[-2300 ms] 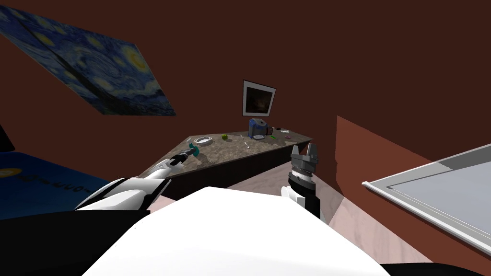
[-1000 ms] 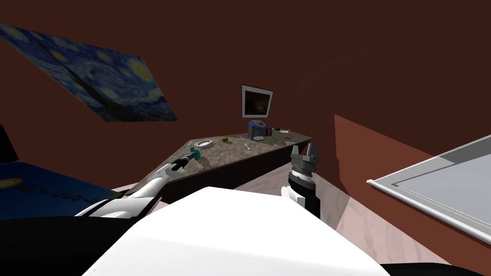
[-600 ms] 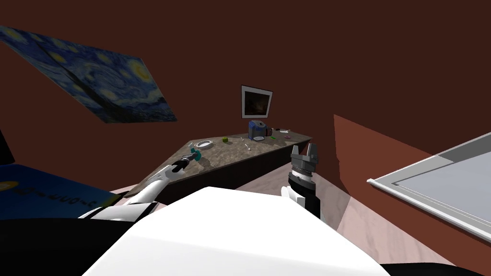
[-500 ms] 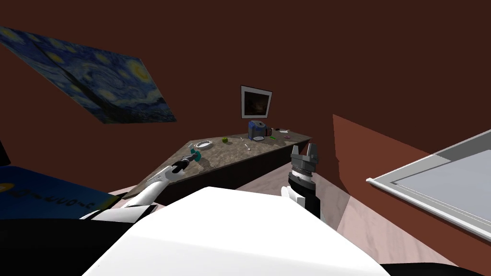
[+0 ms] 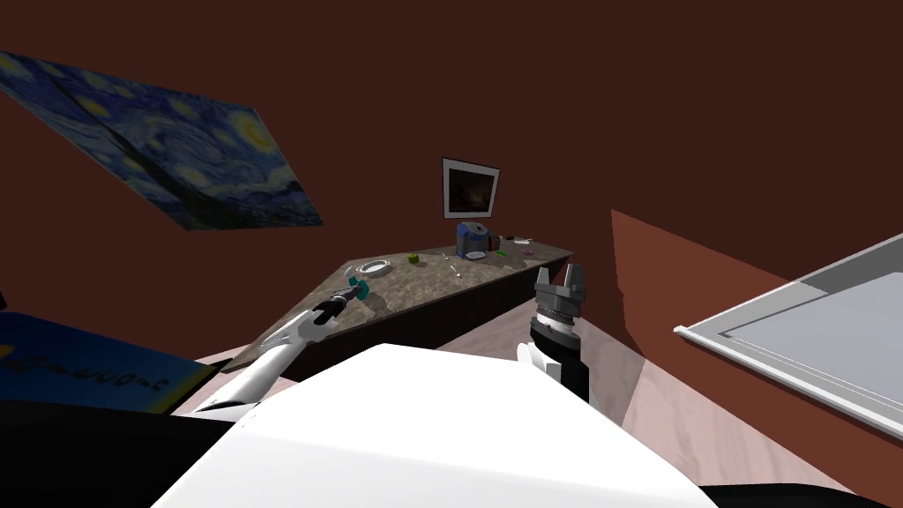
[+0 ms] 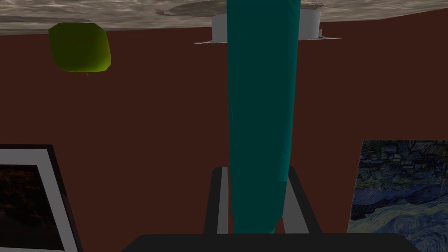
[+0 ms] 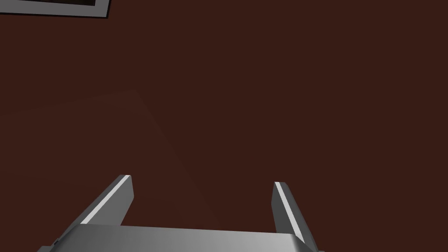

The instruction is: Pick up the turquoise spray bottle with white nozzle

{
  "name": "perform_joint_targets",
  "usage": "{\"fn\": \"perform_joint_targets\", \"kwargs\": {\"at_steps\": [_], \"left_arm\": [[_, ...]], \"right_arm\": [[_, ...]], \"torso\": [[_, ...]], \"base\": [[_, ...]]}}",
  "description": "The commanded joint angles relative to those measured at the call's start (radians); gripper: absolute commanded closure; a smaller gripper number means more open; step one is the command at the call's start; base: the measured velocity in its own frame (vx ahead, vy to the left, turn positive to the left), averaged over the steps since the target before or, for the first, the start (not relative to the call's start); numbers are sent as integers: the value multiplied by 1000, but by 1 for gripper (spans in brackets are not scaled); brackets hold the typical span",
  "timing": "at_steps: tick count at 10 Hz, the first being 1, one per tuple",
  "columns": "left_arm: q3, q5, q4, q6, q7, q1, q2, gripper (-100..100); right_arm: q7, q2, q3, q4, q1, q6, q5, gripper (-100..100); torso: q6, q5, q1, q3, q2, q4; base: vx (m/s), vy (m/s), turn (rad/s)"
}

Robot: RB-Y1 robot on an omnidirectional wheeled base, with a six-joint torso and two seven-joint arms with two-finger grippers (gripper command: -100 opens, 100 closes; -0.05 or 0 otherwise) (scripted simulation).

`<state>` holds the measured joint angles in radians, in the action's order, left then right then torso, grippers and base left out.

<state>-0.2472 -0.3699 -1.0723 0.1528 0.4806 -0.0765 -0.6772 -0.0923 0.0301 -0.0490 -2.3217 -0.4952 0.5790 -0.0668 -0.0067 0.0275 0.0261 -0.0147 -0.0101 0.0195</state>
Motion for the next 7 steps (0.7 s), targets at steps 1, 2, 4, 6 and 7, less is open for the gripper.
{"fn": "perform_joint_targets", "kwargs": {"at_steps": [1, 2, 4, 6, 7], "left_arm": [[-3, -4, -50, -8, -1, -12, 5, 100], [-3, -4, -54, -8, -1, -12, 5, 100], [-21, -27, -126, -54, -20, -79, 30, 100], [-39, -50, -197, -100, -39, -134, 55, 100], [-39, -50, -236, -100, -39, -147, 55, 100]], "right_arm": [[0, 0, 0, 0, 0, 0, 0, 0], [0, 0, 0, 0, 0, 0, 0, 0], [0, 0, 0, 0, 0, 0, 0, 0], [0, 0, 0, 0, 0, 0, 0, 0], [0, 0, 0, 0, 0, 0, 0, 0]], "torso": [[0, 0, 0, 0, 0, 0], [1, -1, -1, 0, 0, -1], [0, 0, 0, 0, 0, 0], [1, -1, -1, 1, 0, -1], [0, 0, 0, 0, 0, 0]], "base": [[4, 23, 6], [2, 12, -2], [22, 36, -28], [15, 30, -16], [23, 46, -15]]}}
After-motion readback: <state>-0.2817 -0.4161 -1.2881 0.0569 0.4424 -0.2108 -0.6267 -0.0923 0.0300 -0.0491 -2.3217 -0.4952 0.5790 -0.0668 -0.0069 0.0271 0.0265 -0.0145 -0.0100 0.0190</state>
